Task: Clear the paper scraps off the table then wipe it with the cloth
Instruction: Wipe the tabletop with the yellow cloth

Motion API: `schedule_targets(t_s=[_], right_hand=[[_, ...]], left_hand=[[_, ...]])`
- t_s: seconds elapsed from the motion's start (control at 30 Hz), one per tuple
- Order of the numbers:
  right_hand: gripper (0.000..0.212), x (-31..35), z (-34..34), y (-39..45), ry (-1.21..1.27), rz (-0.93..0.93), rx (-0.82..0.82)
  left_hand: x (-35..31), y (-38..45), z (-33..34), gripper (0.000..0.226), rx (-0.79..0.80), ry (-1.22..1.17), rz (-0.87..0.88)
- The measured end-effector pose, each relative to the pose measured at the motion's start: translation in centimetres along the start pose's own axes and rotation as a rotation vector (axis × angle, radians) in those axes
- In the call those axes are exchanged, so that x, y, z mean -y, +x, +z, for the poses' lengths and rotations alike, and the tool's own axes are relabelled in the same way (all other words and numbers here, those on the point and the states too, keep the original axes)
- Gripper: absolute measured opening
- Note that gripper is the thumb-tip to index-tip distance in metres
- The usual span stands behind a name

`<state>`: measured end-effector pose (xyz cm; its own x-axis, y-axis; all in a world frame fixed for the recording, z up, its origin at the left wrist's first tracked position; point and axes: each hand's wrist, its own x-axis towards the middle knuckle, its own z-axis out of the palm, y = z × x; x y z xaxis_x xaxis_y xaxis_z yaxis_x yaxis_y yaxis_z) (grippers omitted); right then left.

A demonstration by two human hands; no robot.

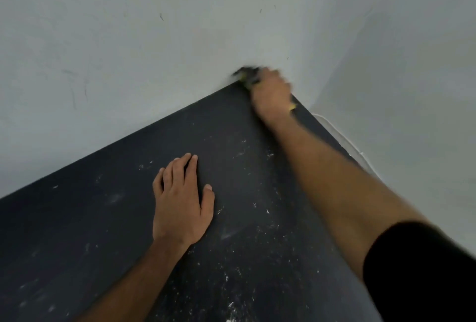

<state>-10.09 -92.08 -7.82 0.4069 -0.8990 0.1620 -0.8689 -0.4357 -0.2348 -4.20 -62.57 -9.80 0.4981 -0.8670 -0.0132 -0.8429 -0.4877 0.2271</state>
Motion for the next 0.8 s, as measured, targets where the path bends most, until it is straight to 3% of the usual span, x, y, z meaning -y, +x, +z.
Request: schedule_targets(t_s=[0.07,0.17,0.23,0.33,0.4,0.43,0.5,0.6,0.67,0.73,0.8], right_hand=[[0.032,-6.5,-1.2,3.0,-0.010,0.287,-0.019],[0.032,-9.6,-4.1,1.4,0.141,0.347,-0.089],[0.026,-7.1,-5.2,-4.2,0.251,0.190,-0.115],[0.030,-2.1,-5.1,-16.9,0.165,-0.357,0.147],[0.038,-2.9,-4.7,-22.3,0.148,-0.475,0.201],[0.040,-4.9,-4.6,-22.4,0.134,-0.412,0.149],[0.039,-9.9,-4.9,-19.6,0.019,-0.119,-0.003],[0.033,-17.4,-7.3,-15.3,-0.025,0.293,-0.038],[0.034,-17.7,-8.8,-15.3,0.008,0.338,-0.111],[0.033,-13.8,-8.7,-18.6,0.051,0.170,-0.113],[0.035,-7.6,-7.6,-25.3,0.071,-0.199,0.049]], left_hand=[[0.1,0.0,0.1,0.067,0.009,0.006,0.000],[0.0,-0.1,-0.2,0.068,0.015,0.002,0.002],[-0.1,-0.2,-0.4,0.067,0.008,-0.017,0.004],[-0.3,-0.3,-0.7,0.066,-0.017,-0.021,0.010],[-0.4,-0.3,-0.8,0.067,-0.022,-0.005,0.012],[-0.4,-0.3,-0.7,0.067,-0.021,-0.001,0.012],[-0.3,-0.3,-0.6,0.068,-0.017,0.001,0.011],[-0.3,-0.3,-0.6,0.069,-0.031,-0.003,0.018],[-0.2,-0.3,-0.6,0.070,-0.037,-0.008,0.026],[-0.3,-0.2,-0.5,0.070,-0.040,-0.003,0.027],[-0.2,-0.4,-0.6,0.070,-0.048,-0.005,0.029]])
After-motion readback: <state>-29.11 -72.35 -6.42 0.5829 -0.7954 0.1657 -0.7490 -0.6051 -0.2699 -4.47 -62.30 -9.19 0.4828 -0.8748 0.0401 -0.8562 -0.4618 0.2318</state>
